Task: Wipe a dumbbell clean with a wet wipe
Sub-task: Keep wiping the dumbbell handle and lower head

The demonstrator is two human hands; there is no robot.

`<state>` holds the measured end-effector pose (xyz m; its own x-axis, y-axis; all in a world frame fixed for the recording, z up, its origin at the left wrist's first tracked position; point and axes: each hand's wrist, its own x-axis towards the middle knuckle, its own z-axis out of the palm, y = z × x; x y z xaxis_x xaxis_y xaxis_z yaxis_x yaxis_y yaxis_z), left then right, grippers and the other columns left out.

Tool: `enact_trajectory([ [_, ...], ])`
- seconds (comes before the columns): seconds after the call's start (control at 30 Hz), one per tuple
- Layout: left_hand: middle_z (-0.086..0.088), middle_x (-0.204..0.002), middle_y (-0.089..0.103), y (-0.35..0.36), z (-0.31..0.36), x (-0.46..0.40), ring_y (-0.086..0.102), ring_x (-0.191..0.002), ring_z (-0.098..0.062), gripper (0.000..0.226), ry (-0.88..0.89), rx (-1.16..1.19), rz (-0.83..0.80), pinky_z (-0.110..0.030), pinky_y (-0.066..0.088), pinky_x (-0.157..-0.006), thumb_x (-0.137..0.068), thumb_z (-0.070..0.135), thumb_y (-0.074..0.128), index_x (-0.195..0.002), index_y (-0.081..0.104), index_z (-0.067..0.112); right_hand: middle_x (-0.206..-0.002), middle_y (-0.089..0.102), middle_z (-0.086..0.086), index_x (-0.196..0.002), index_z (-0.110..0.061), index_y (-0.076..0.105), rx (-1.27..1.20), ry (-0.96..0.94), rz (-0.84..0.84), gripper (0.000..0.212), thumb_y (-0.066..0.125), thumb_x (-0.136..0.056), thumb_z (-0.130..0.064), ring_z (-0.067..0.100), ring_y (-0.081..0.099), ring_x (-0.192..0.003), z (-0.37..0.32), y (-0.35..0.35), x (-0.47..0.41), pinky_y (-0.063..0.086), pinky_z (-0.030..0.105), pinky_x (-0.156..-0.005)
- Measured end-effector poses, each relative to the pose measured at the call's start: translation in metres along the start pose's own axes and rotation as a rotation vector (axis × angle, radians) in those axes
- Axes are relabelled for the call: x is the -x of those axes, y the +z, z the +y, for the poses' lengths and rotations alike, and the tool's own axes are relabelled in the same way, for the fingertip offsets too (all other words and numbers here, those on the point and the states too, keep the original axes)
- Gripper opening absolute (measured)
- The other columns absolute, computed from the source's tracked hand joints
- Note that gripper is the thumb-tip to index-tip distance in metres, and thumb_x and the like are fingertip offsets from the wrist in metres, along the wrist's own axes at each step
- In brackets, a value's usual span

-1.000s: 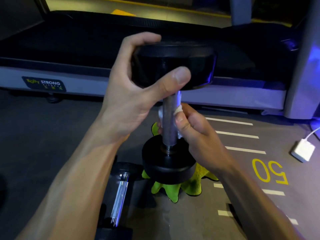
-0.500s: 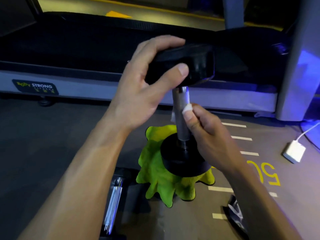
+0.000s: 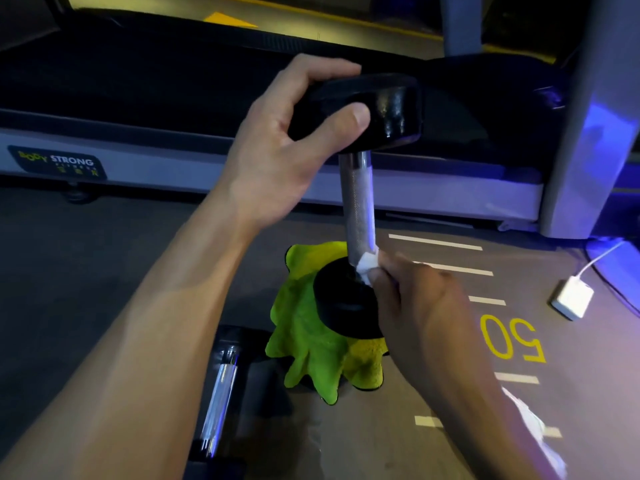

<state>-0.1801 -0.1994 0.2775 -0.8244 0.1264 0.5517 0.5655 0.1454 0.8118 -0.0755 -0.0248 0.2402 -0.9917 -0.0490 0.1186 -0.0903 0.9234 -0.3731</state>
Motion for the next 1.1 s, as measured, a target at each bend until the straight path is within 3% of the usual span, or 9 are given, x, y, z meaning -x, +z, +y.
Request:
enact_trajectory([
  [0.17, 0.007, -0.118, 0.063, -0.005, -0.005, -0.004, 0.061, -0.108, 0.000, 0.037, -0.010, 0.026, 0.001, -0.020, 0.048, -0.095, -0.096, 0.035, 0.065, -0.129, 0.059, 0.020, -0.052, 0.045, -0.010, -0.062, -0.022, 0.045, -0.355, 0.029, 0.016, 0.042, 0.052, -0.102, -0.014, 0.006, 0.041, -0.050, 0.017, 0.000, -0.050, 0.029, 0.023, -0.049],
  [0.27, 0.009, -0.115, 0.064, -0.006, -0.007, -0.004, 0.061, -0.107, 0.000, 0.036, -0.012, 0.040, 0.006, -0.022, 0.049, -0.095, -0.095, 0.036, 0.064, -0.128, 0.059, 0.021, -0.058, 0.051, -0.009, -0.073, -0.021, 0.053, -0.425, -0.036, 0.162, 0.033, 0.049, -0.104, -0.013, 0.007, 0.046, -0.056, 0.008, 0.010, -0.043, 0.034, 0.019, -0.051],
  [0.4, 0.012, -0.112, 0.063, -0.005, -0.004, -0.003, 0.061, -0.104, 0.001, 0.034, -0.006, 0.069, 0.007, -0.020, 0.048, -0.092, -0.094, 0.036, 0.064, -0.124, 0.059, 0.024, -0.092, 0.073, 0.000, -0.117, -0.013, 0.069, -0.560, -0.029, 0.350, 0.024, 0.048, -0.106, -0.009, 0.018, 0.063, -0.088, -0.016, 0.018, -0.029, 0.049, 0.035, -0.077],
  [0.5, 0.011, -0.113, 0.062, 0.000, 0.001, -0.005, 0.061, -0.105, 0.003, 0.033, 0.012, 0.038, -0.034, -0.018, 0.048, -0.091, -0.097, 0.031, 0.063, -0.127, 0.058, 0.020, -0.086, 0.069, 0.003, -0.102, -0.011, 0.065, -0.674, -0.041, 0.446, 0.021, 0.045, -0.106, -0.016, 0.021, 0.061, -0.078, -0.034, 0.009, -0.060, 0.049, 0.043, -0.073],
  [0.67, 0.010, -0.112, 0.062, -0.001, 0.001, -0.002, 0.061, -0.103, 0.001, 0.034, 0.017, 0.062, -0.023, -0.019, 0.048, -0.091, -0.095, 0.033, 0.063, -0.126, 0.058, 0.020, -0.072, 0.056, -0.005, -0.099, -0.019, 0.061, -0.627, -0.088, 0.231, 0.025, 0.039, -0.111, -0.023, 0.012, 0.052, -0.065, -0.012, 0.019, -0.034, 0.041, 0.035, -0.062],
  [0.8, 0.007, -0.114, 0.062, 0.003, 0.005, -0.001, 0.061, -0.107, -0.001, 0.033, 0.019, 0.054, -0.033, -0.021, 0.049, -0.092, -0.095, 0.033, 0.063, -0.126, 0.057, 0.021, -0.079, 0.070, 0.013, -0.093, -0.006, 0.065, -0.856, -0.046, 0.258, 0.027, 0.051, -0.107, -0.023, 0.035, 0.064, -0.077, -0.013, 0.003, -0.068, 0.052, 0.052, -0.065],
  [0.87, 0.009, -0.114, 0.061, 0.003, 0.006, -0.001, 0.061, -0.107, -0.001, 0.031, 0.025, 0.037, -0.040, -0.020, 0.049, -0.091, -0.098, 0.029, 0.063, -0.127, 0.057, 0.020, -0.088, 0.075, 0.008, -0.102, -0.011, 0.069, -0.902, -0.025, 0.320, 0.020, 0.052, -0.105, -0.023, 0.029, 0.070, -0.085, -0.025, 0.002, -0.075, 0.056, 0.051, -0.076],
  [1.0, 0.008, -0.112, 0.062, -0.002, 0.004, 0.004, 0.060, -0.104, 0.004, 0.026, 0.042, 0.029, -0.017, -0.015, 0.047, -0.090, -0.101, 0.017, 0.061, -0.127, 0.056, 0.016, -0.066, 0.059, -0.002, -0.083, -0.012, 0.060, -0.654, -0.063, 0.147, 0.040, 0.044, -0.109, -0.038, 0.015, 0.055, -0.061, 0.001, 0.010, -0.046, 0.044, 0.040, -0.058],
  [1.1, 0.008, -0.112, 0.061, 0.002, 0.006, 0.004, 0.060, -0.104, 0.003, 0.028, 0.044, 0.022, -0.019, -0.016, 0.047, -0.091, -0.100, 0.021, 0.062, -0.127, 0.056, 0.017, -0.082, 0.072, 0.017, -0.089, -0.003, 0.065, -0.867, 0.003, 0.075, 0.037, 0.049, -0.105, -0.032, 0.036, 0.067, -0.076, -0.004, -0.005, -0.067, 0.055, 0.053, -0.071],
])
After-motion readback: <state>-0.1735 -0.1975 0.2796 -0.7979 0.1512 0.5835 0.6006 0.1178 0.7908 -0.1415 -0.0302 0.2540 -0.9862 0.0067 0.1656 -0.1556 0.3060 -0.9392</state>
